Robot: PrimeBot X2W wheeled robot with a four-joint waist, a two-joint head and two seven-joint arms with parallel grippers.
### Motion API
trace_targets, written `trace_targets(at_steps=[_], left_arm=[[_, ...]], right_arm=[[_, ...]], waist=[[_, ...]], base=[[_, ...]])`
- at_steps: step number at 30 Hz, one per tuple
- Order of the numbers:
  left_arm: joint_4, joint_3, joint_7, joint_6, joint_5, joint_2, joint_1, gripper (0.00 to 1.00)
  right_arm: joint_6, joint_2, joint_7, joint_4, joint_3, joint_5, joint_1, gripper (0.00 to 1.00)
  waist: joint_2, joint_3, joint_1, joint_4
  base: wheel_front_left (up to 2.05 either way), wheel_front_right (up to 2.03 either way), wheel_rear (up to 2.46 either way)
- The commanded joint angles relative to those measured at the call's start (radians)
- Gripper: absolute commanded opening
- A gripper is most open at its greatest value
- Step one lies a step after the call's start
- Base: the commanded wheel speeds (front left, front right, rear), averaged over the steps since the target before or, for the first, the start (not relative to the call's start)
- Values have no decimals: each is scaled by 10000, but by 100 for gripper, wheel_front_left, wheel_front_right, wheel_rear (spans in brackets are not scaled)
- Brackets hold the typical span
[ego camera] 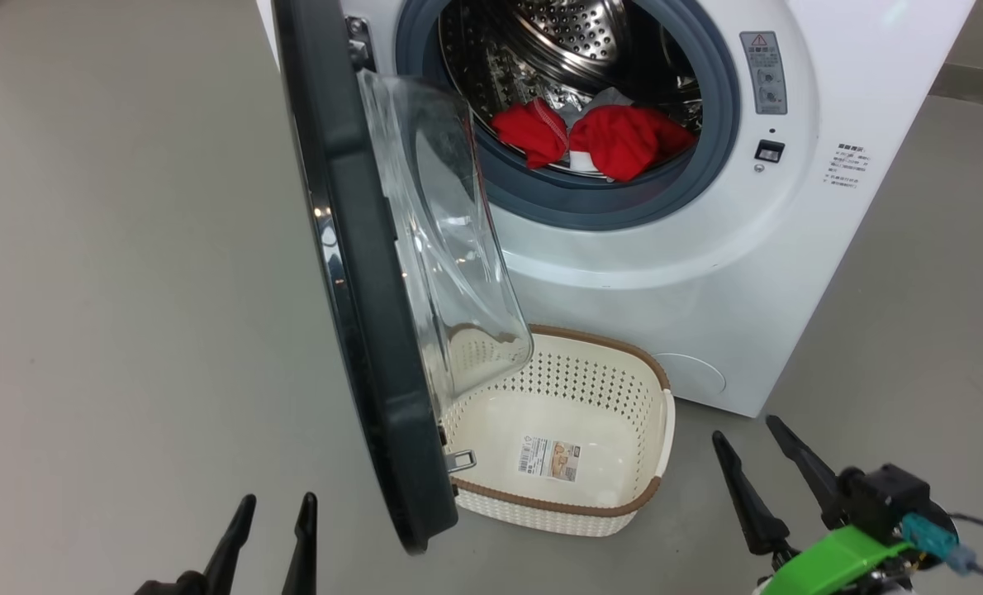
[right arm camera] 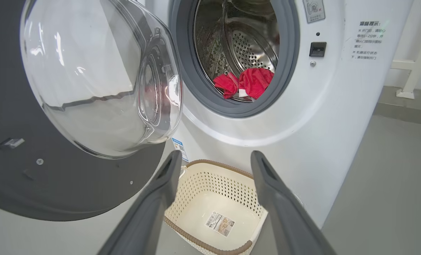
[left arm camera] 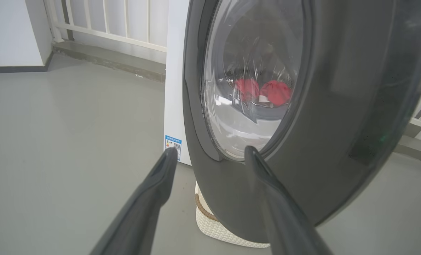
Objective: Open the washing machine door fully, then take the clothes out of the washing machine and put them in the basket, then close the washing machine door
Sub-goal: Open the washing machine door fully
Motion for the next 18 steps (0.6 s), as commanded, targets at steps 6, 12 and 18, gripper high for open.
trace_targets(at_steps=[6, 12, 18], left_arm=[[-465, 388, -122, -39, 186, 100, -272, 100], [-479, 411, -122, -36, 206, 100, -256, 100], [-496, 426, -122, -39, 199, 100, -293, 100]], right_arm=[[73, 645, -104, -685, -771, -1034, 798, 100], [73, 843, -104, -724, -916, -1184, 946, 100], [73, 901, -104, -762, -948, -1235, 952, 100]], waist=[[-1, -22, 0, 45], [-1, -14, 0, -8], [-1, -5, 0, -30]], base=[[0, 0, 0], [0, 0, 0], [0, 0, 0]])
